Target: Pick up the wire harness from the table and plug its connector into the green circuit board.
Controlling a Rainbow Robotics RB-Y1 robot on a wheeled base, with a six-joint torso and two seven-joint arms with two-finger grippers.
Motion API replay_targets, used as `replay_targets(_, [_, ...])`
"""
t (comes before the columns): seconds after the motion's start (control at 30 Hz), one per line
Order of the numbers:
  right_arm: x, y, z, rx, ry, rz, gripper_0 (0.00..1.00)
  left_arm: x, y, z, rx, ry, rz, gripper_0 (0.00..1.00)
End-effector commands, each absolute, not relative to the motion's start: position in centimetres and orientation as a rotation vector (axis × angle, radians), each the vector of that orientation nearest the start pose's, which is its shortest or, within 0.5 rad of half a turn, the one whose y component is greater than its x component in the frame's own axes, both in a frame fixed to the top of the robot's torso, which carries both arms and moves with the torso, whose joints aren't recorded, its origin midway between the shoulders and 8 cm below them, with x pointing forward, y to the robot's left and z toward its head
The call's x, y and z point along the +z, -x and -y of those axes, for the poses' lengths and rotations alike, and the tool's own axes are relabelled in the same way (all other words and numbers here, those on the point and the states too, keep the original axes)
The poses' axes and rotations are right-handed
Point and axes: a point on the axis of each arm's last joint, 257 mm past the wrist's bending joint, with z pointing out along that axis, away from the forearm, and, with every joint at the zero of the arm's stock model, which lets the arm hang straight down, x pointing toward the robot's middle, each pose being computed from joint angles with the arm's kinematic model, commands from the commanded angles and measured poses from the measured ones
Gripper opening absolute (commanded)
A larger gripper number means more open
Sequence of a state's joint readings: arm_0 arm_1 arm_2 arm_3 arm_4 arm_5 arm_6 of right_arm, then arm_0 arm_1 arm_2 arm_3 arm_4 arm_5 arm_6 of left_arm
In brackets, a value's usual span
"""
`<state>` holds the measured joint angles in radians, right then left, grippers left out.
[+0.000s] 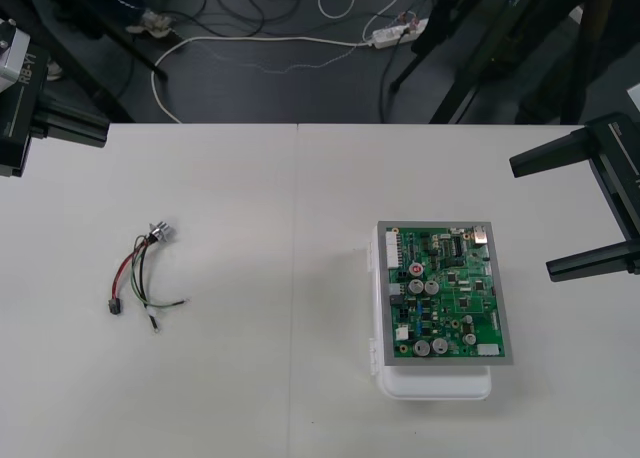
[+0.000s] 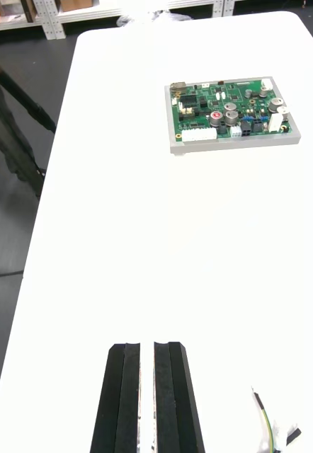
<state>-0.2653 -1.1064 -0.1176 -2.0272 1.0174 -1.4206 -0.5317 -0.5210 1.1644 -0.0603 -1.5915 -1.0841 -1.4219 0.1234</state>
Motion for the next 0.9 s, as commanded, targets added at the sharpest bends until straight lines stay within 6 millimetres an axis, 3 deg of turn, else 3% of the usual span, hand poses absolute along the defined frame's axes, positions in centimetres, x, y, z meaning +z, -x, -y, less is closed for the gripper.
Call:
replay_targets(0.03, [-1.87, -31.12, 15.66, 0.748, 1.637, -1.43, 1.0, -2.46, -40.74, -23.27, -0.404, -1.779, -1.306, 0.06])
replay_targets(0.9, [-1.87, -31.12, 15.66, 0.748, 1.637, -1.43, 1.0, -2.46, -40.74, -23.27, -0.404, -1.779, -1.306, 0.06])
